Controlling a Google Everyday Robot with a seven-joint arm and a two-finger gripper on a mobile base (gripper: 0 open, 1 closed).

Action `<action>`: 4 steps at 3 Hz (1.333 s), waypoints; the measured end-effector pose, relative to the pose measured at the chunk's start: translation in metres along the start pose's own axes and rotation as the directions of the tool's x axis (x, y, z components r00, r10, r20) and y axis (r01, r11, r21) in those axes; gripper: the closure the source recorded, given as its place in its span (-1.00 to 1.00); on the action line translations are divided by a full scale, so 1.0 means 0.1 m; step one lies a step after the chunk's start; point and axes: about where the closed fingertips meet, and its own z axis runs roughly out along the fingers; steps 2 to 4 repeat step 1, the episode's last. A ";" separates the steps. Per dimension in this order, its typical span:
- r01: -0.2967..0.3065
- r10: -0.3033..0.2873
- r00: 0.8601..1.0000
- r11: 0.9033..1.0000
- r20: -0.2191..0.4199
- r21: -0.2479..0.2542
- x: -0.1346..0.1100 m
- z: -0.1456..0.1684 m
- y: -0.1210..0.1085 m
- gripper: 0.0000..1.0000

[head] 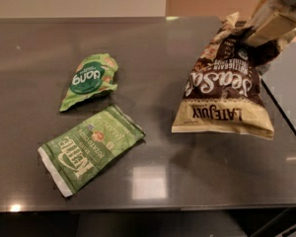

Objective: Pick brown chip bag

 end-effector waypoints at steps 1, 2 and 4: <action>0.001 -0.002 1.000 1.000 0.010 0.029 -0.03 0.00 -0.07 1.00; 0.001 -0.002 1.000 1.000 0.010 0.029 -0.03 0.00 -0.07 1.00; 0.001 -0.002 1.000 1.000 0.010 0.029 -0.03 0.00 -0.07 1.00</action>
Offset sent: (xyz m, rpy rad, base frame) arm 0.0000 0.0000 0.0000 0.0000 0.0000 0.0000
